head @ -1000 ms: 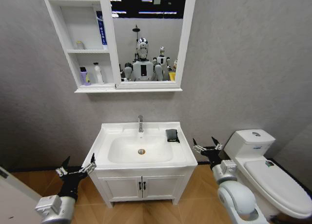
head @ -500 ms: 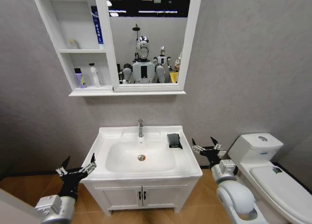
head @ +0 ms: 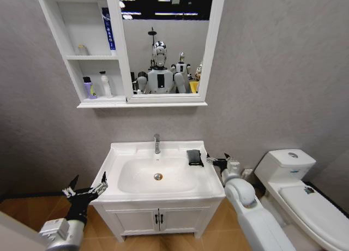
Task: Move facial cleanser and shampoo from washbasin to cabinet, then wipe washbasin with towel.
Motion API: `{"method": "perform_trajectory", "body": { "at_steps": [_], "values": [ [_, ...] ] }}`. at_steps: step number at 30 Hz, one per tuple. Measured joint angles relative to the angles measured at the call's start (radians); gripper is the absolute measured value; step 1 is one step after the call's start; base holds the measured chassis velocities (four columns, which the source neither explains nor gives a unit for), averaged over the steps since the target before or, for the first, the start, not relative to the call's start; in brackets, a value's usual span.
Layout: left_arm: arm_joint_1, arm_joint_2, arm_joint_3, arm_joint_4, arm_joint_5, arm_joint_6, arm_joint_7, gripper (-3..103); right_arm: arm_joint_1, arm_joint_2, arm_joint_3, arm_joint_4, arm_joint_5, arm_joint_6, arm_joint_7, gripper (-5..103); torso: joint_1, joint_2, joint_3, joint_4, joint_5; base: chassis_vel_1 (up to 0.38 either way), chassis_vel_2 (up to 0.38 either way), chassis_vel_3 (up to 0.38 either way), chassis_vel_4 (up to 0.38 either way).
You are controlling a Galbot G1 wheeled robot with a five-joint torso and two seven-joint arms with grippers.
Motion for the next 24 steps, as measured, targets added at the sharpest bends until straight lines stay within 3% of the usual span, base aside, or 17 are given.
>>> {"method": "perform_trajectory", "body": {
  "at_steps": [7,24],
  "values": [
    [0.0,0.0,0.0,0.0,0.0,0.0,0.0,100,0.169,0.048,-0.143,-0.148,0.088,-0.124,0.108,100,0.0,0.0,0.0,0.0002,-0.0002,0.0,0.0,0.0,0.0],
    [0.0,0.0,0.0,0.0,0.0,0.0,0.0,100,0.344,0.092,-0.22,-0.425,0.152,-0.127,0.105,100,0.0,0.0,0.0,0.0,-0.0001,0.0,0.0,0.0,0.0]
  ]
}}
